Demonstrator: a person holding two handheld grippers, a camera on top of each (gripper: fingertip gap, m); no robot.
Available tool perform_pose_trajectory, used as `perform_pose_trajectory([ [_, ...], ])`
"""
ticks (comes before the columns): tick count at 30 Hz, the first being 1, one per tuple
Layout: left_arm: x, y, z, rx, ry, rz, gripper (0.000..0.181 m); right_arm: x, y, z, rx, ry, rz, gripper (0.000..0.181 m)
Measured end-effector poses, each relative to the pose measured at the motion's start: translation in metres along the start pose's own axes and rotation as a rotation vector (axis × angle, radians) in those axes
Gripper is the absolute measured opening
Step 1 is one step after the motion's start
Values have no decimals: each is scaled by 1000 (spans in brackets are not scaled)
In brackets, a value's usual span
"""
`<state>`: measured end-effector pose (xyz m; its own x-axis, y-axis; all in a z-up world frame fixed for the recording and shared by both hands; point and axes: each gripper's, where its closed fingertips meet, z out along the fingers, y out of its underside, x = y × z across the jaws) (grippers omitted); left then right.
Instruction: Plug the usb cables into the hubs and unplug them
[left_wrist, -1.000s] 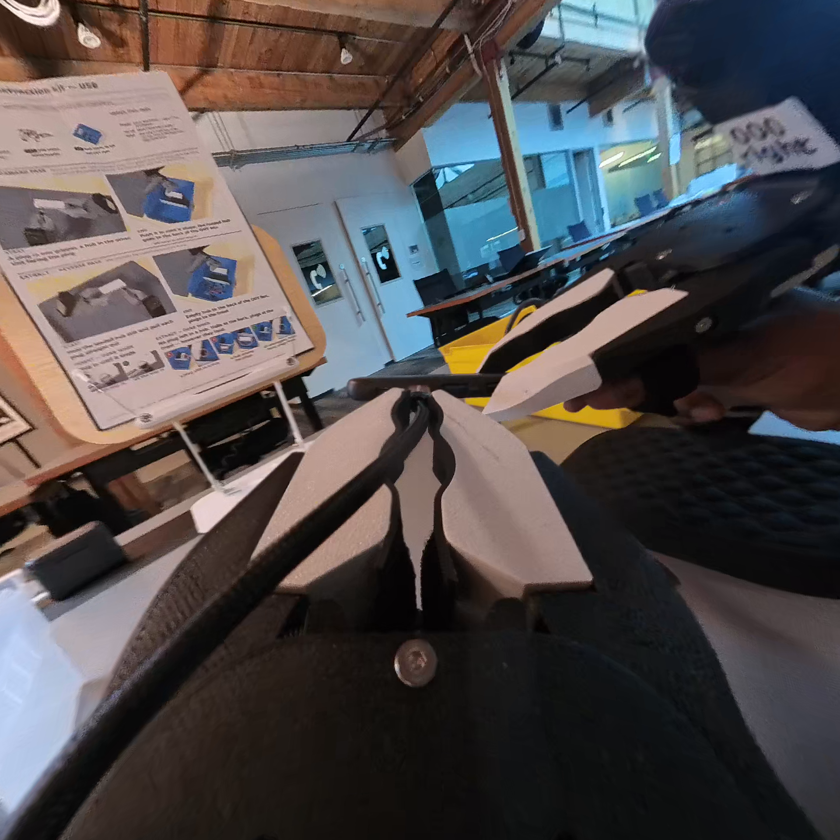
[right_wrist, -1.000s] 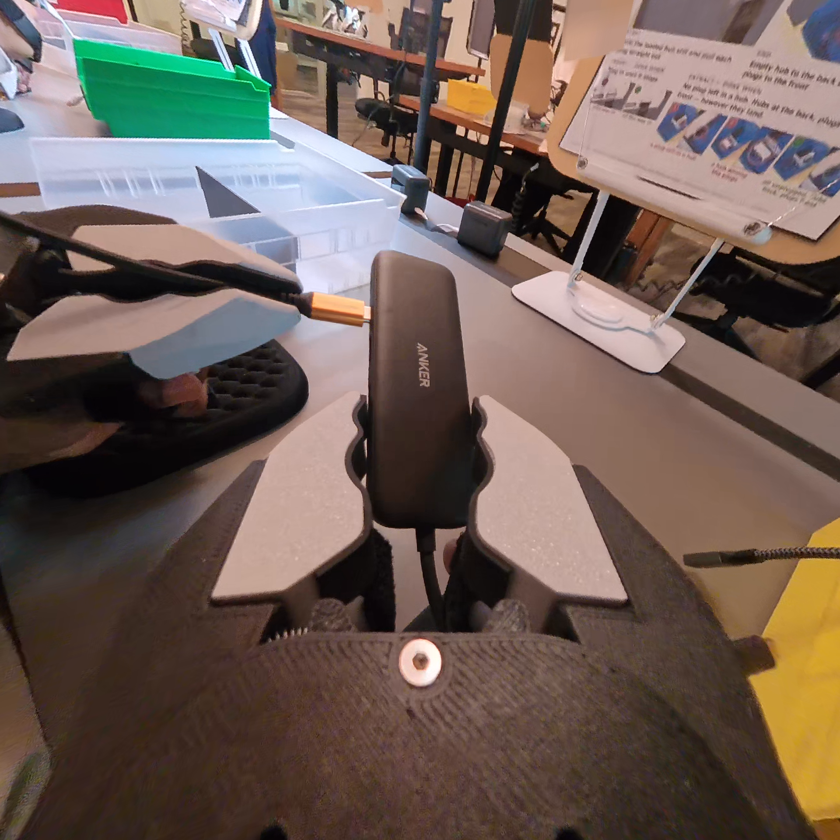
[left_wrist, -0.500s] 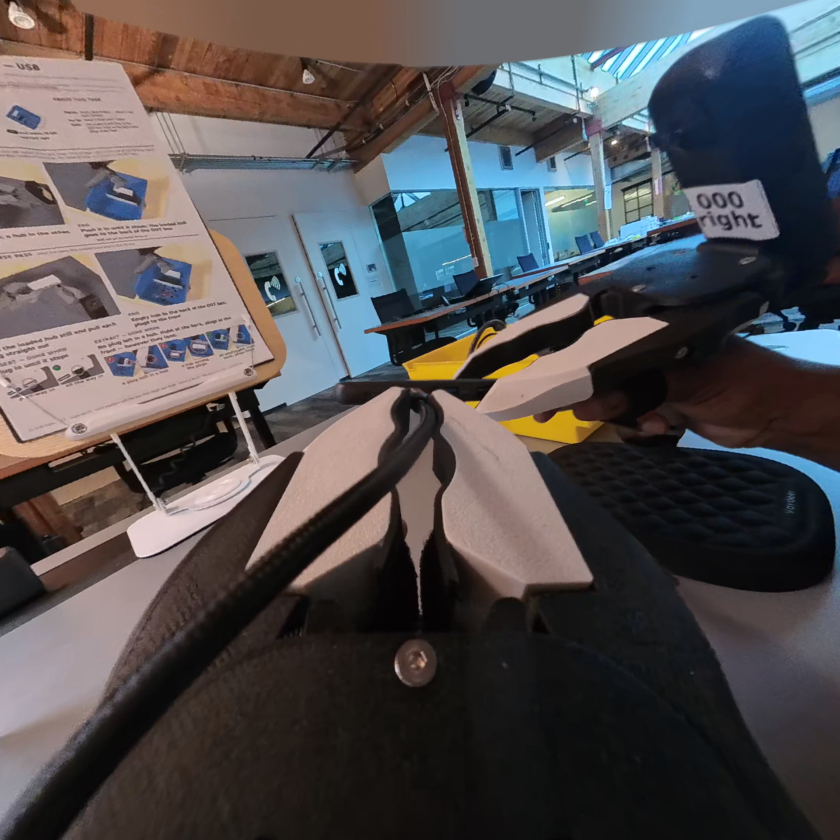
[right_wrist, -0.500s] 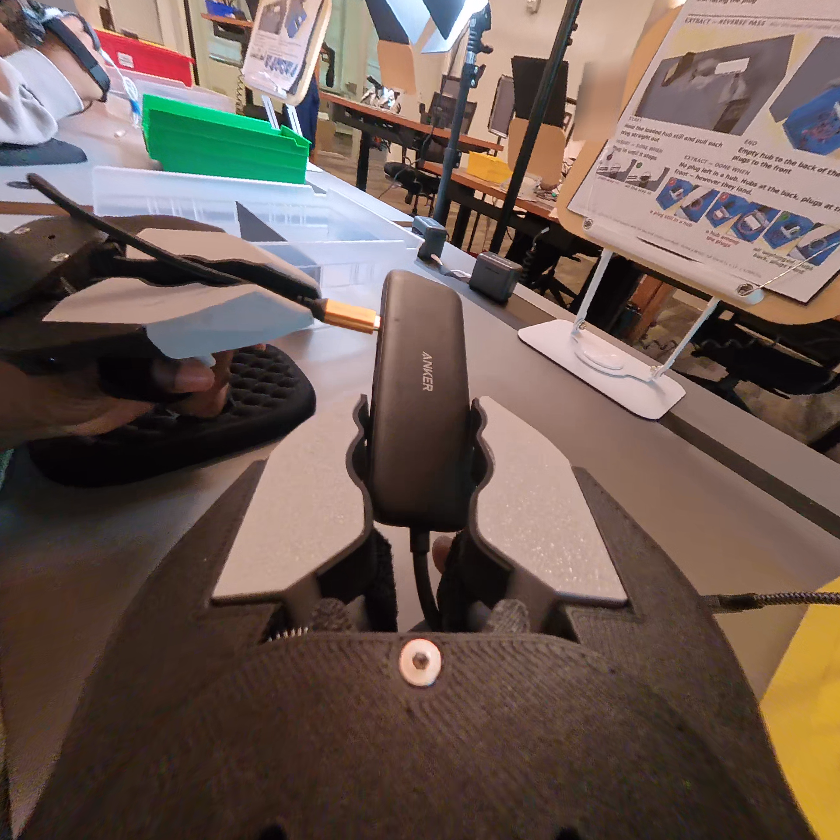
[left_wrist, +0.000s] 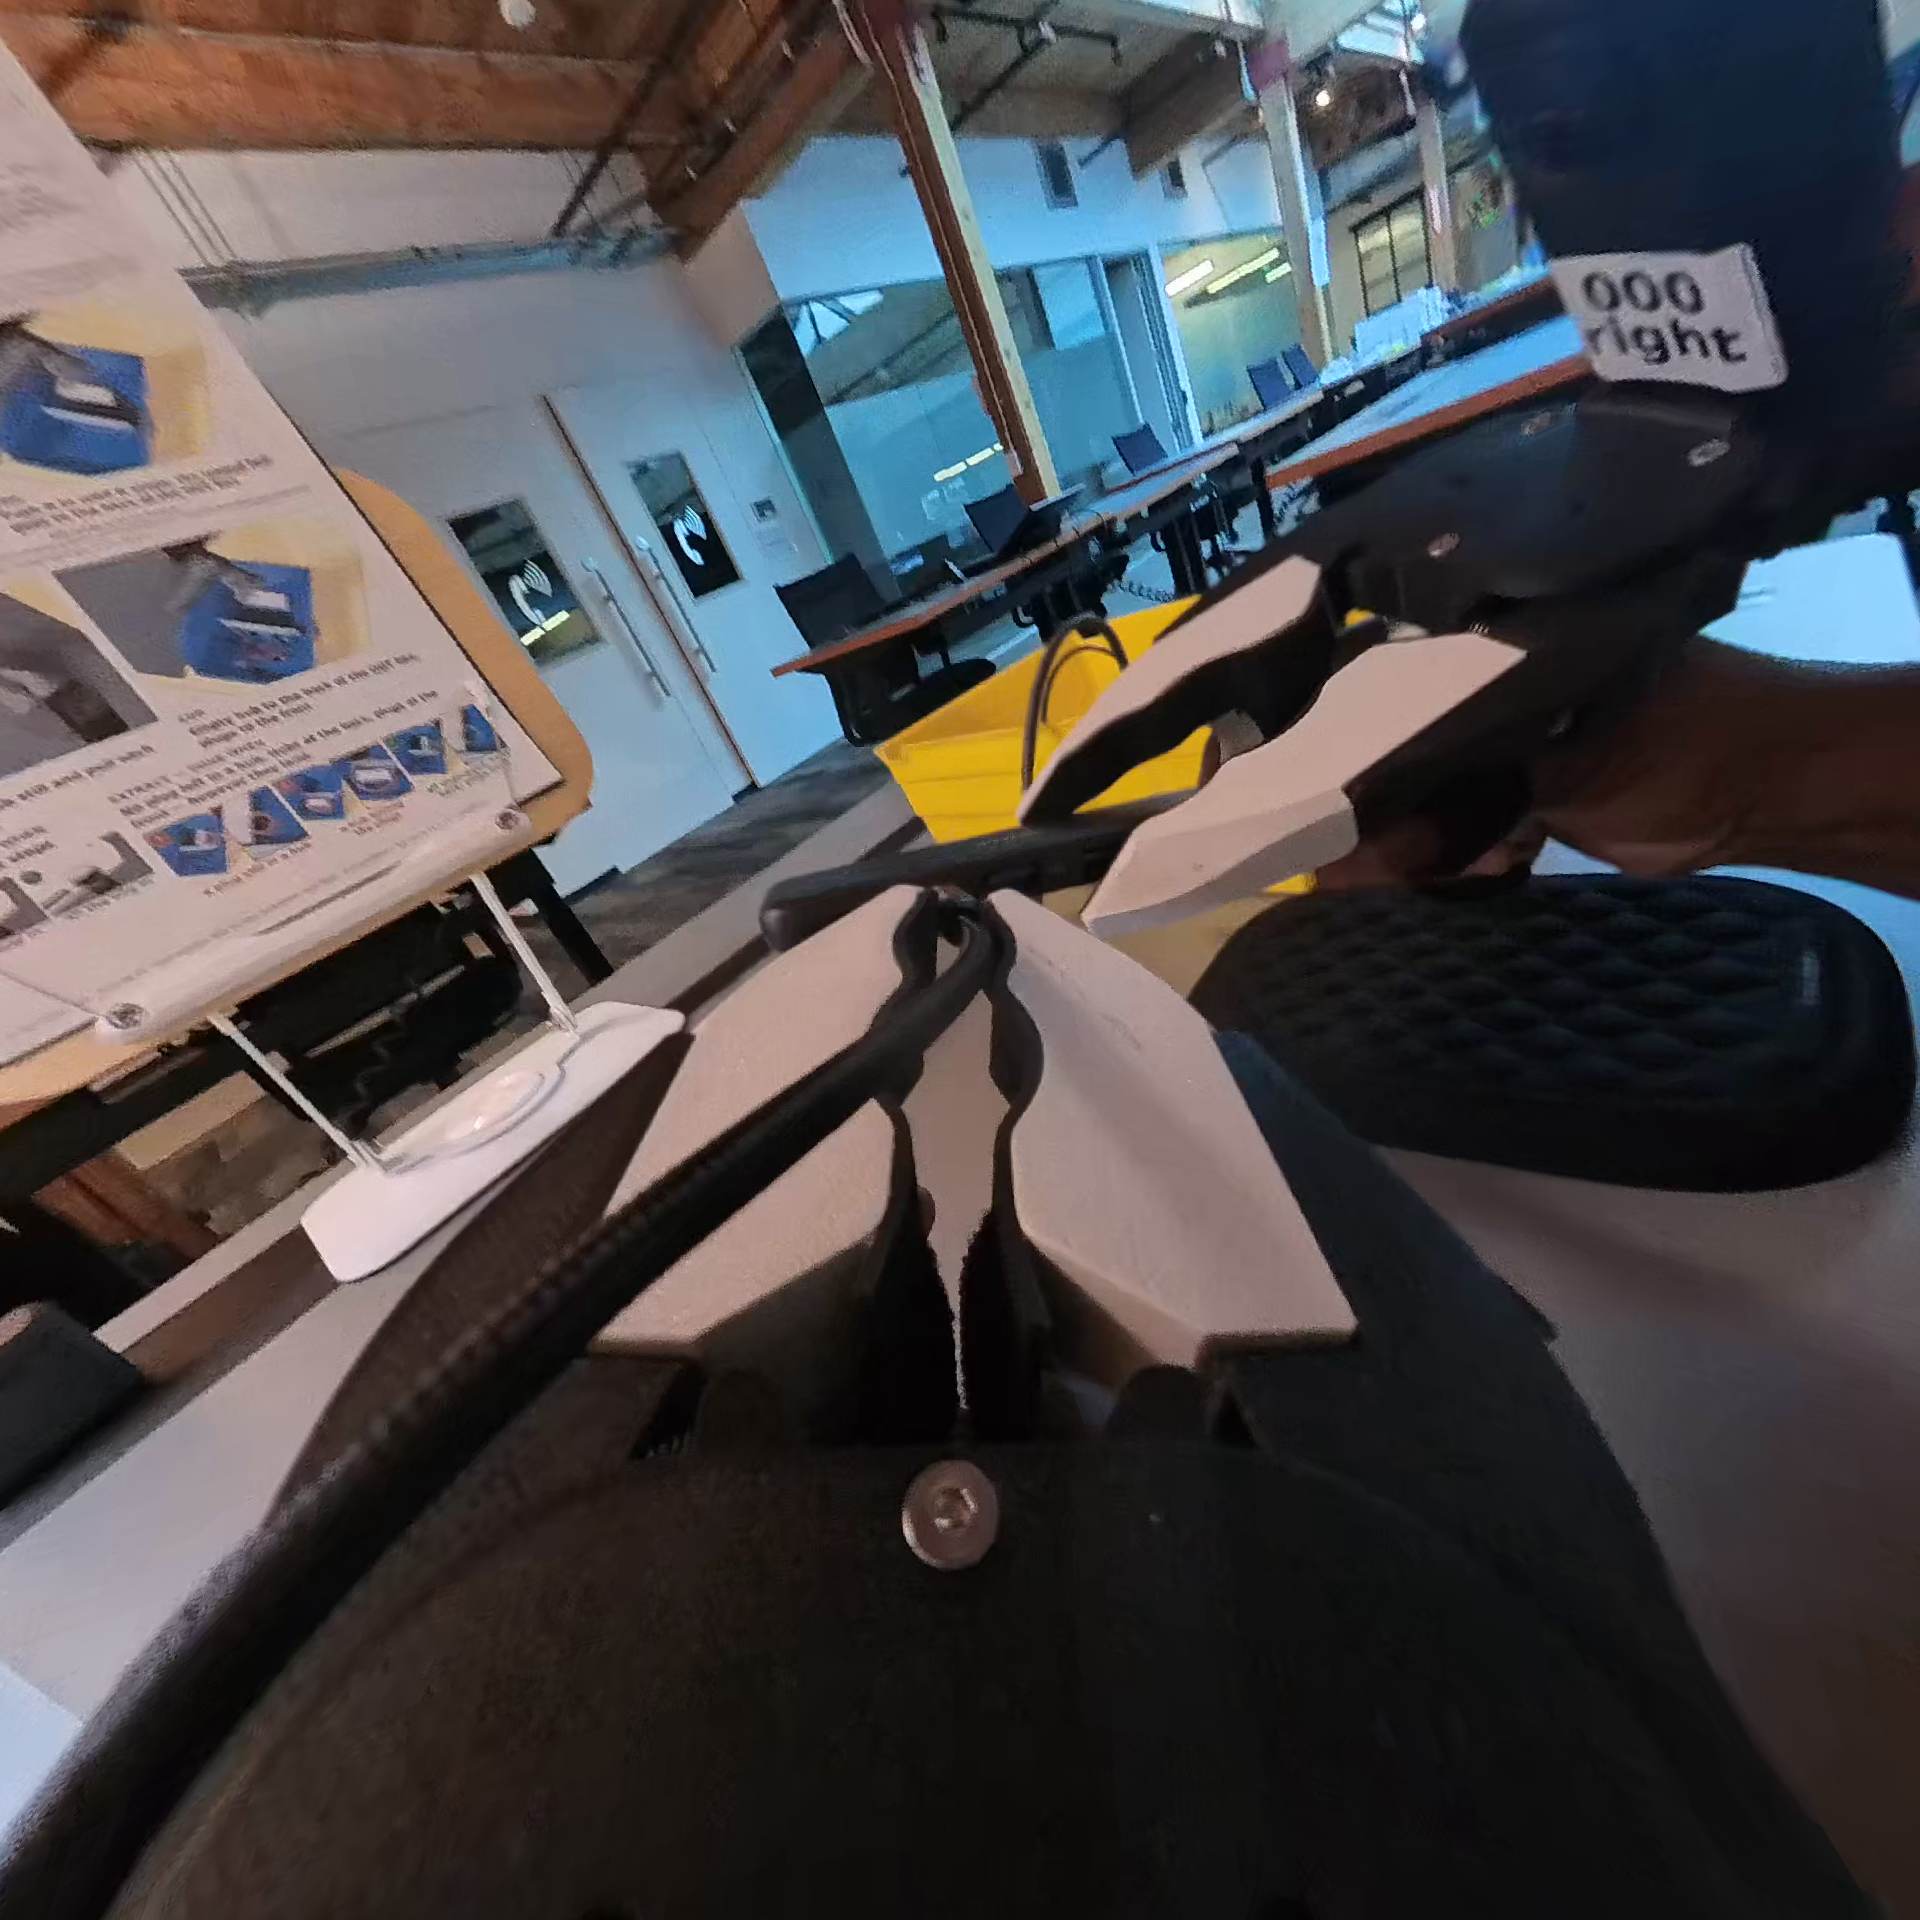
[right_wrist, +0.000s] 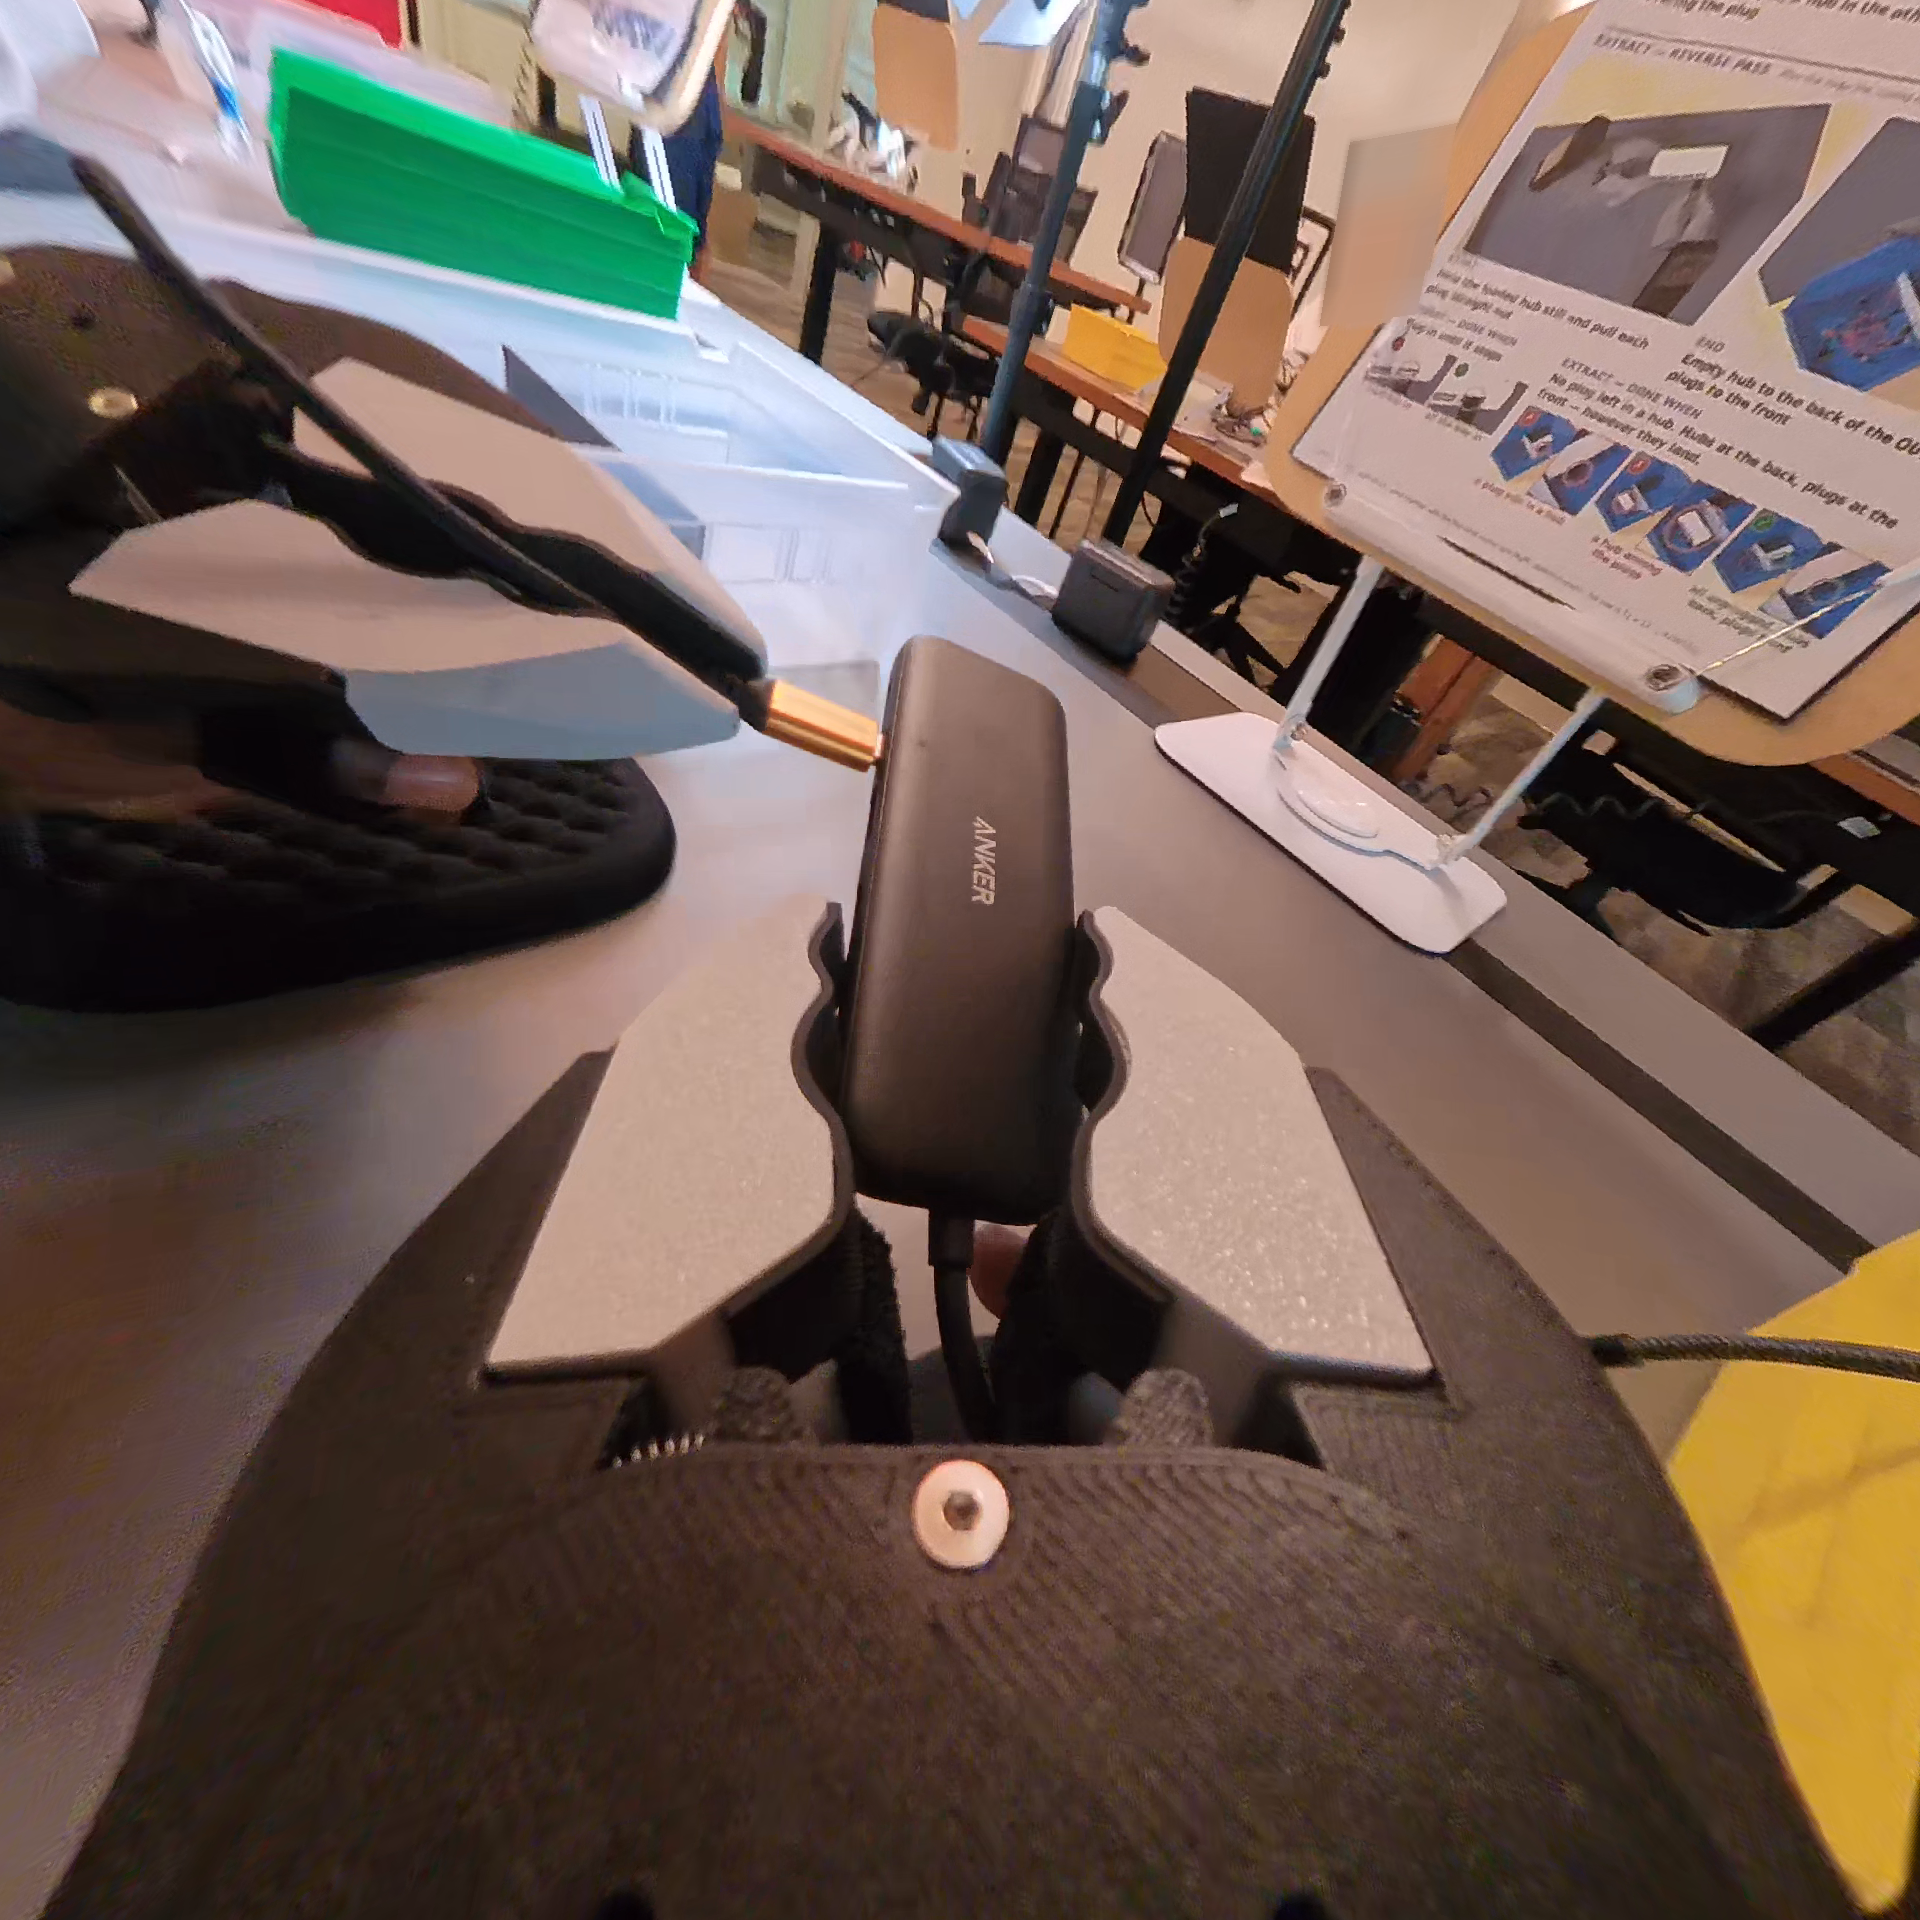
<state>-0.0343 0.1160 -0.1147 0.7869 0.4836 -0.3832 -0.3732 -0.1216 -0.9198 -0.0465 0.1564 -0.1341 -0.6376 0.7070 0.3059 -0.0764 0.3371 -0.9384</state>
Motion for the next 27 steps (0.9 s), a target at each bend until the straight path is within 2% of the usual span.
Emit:
perform_pose_trajectory([
  [3,2,16,5,-67,41,-58,8,2,9,1,-41,15,-49,40],
  [4,1,21,6,-75,40,-96,7,-15,-3,-1,51,-97,-44,0],
  [5,-10,39,9,-165,-11,-121,9,-41,-27,-9,225,-261,28,0],
  [6,-12,54,11,-233,15,-149,10,-52,-37,-10,264,-311,80,0],
  [7,-18,44,8,-171,5,-218,7,-43,-24,-2,143,-212,-22,0],
  [8,-25,18,0,-31,-14,-210,5,-23,-17,-2,60,-86,-140,0],
  [9,-33,14,-7,-34,-48,-184,5,-9,-21,-8,65,-56,-128,9],
  [11,-39,22,-13,-59,-70,-158,5,9,-25,-19,87,-108,51,33],
  [13,-32,30,-12,-73,-45,-185,4,18,-12,-20,23,-121,167,48],
  [15,-22,33,-12,-90,-42,-99,4,8,2,-15,-57,-174,247,58],
  [17,-13,32,-11,-87,-23,-27,4,-17,11,-7,-113,-276,288,71],
  [19,-5,24,-12,-39,7,15,4,-36,20,2,-156,-353,281,78],
  [22,2,17,-18,19,45,83,4,-43,31,20,-200,-430,307,84],
  [25,14,8,-26,98,95,178,4,-62,23,33,-190,-614,434,82],
  [27,21,3,-29,137,121,232,4,-72,29,40,-232,-677,412,70],
])
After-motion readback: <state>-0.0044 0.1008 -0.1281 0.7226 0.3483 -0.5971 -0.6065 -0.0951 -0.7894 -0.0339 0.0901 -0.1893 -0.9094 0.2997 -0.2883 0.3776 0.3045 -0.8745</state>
